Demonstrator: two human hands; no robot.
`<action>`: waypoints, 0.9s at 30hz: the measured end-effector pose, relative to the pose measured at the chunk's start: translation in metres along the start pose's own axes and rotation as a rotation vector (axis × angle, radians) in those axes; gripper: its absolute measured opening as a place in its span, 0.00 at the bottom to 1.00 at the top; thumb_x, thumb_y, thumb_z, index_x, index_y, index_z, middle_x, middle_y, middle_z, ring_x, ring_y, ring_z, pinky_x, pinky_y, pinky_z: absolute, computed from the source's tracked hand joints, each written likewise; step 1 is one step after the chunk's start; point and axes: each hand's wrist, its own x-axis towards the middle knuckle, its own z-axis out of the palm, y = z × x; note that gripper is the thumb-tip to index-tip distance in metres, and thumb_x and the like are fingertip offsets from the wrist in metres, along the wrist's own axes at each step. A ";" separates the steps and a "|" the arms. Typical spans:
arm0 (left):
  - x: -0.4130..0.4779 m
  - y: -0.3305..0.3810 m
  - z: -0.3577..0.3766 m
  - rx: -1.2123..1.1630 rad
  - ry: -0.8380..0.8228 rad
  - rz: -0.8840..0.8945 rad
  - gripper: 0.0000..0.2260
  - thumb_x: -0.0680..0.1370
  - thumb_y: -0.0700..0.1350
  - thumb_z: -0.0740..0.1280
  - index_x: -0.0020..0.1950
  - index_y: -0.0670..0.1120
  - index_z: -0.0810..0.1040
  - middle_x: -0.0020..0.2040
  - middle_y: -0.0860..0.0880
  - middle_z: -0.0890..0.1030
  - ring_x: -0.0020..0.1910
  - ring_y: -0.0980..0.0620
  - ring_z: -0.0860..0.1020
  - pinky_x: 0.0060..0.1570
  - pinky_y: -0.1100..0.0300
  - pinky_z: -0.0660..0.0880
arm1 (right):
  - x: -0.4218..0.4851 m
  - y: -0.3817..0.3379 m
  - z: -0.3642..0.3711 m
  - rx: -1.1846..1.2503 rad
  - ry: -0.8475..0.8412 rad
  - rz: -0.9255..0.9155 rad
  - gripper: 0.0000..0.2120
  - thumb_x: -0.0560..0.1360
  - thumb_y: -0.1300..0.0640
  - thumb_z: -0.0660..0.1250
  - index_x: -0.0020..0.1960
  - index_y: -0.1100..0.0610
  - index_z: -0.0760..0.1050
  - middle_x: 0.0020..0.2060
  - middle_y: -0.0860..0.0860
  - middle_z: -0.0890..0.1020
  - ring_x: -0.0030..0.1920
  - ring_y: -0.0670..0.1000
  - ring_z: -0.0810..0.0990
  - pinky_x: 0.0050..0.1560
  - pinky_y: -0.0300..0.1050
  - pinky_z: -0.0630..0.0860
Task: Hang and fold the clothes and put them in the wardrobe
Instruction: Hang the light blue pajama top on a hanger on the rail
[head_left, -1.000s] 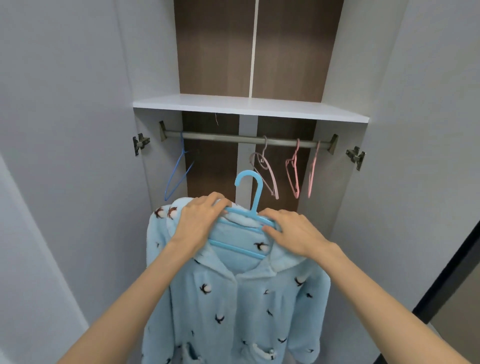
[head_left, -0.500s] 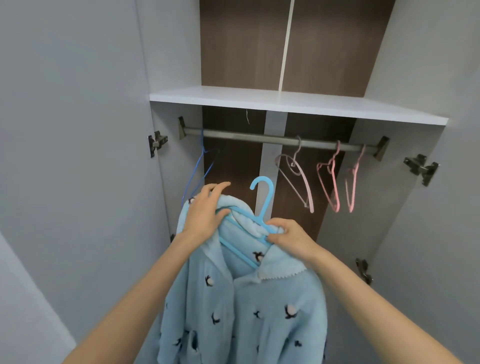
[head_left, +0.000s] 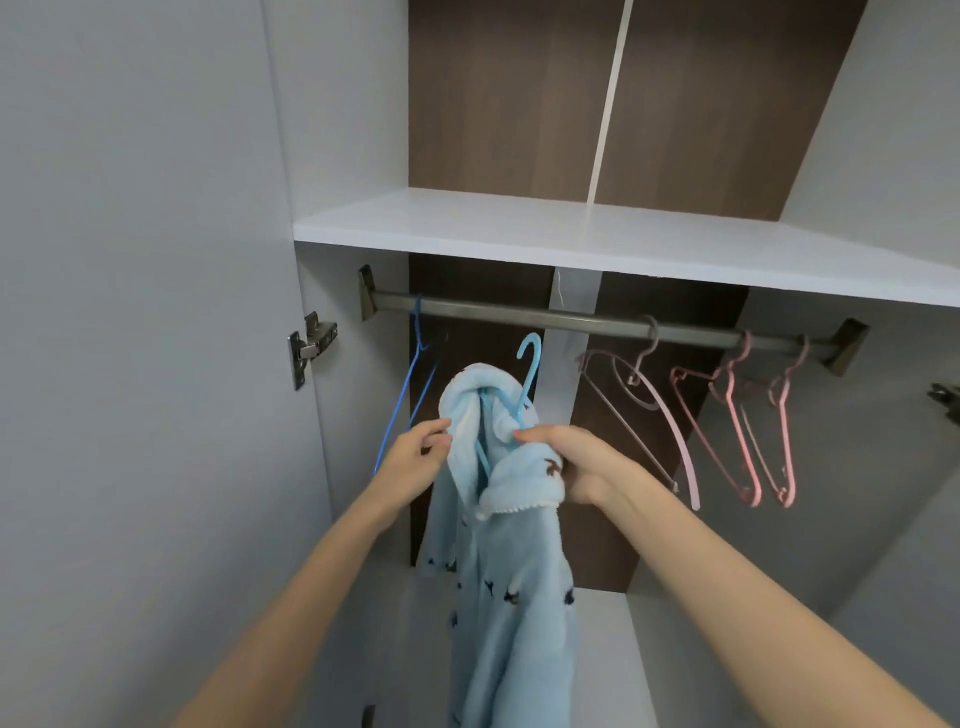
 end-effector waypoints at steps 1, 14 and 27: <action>0.005 0.003 -0.001 0.017 -0.028 0.000 0.17 0.81 0.45 0.59 0.70 0.46 0.70 0.62 0.48 0.77 0.58 0.52 0.76 0.58 0.61 0.71 | 0.010 -0.007 0.005 0.003 0.015 -0.008 0.08 0.74 0.59 0.70 0.51 0.60 0.76 0.36 0.56 0.84 0.37 0.53 0.82 0.38 0.47 0.81; 0.073 0.013 -0.006 0.198 -0.190 0.079 0.18 0.73 0.52 0.70 0.61 0.53 0.73 0.55 0.57 0.77 0.53 0.60 0.76 0.48 0.67 0.74 | 0.127 -0.075 0.033 0.082 0.053 -0.047 0.08 0.77 0.57 0.66 0.53 0.61 0.75 0.42 0.58 0.81 0.42 0.56 0.81 0.35 0.52 0.78; 0.128 -0.020 -0.013 0.289 -0.075 0.031 0.13 0.75 0.43 0.69 0.59 0.49 0.76 0.49 0.56 0.78 0.44 0.67 0.73 0.37 0.75 0.68 | 0.176 -0.085 0.042 0.074 -0.039 -0.003 0.16 0.80 0.61 0.61 0.67 0.61 0.69 0.41 0.56 0.77 0.39 0.53 0.77 0.53 0.51 0.74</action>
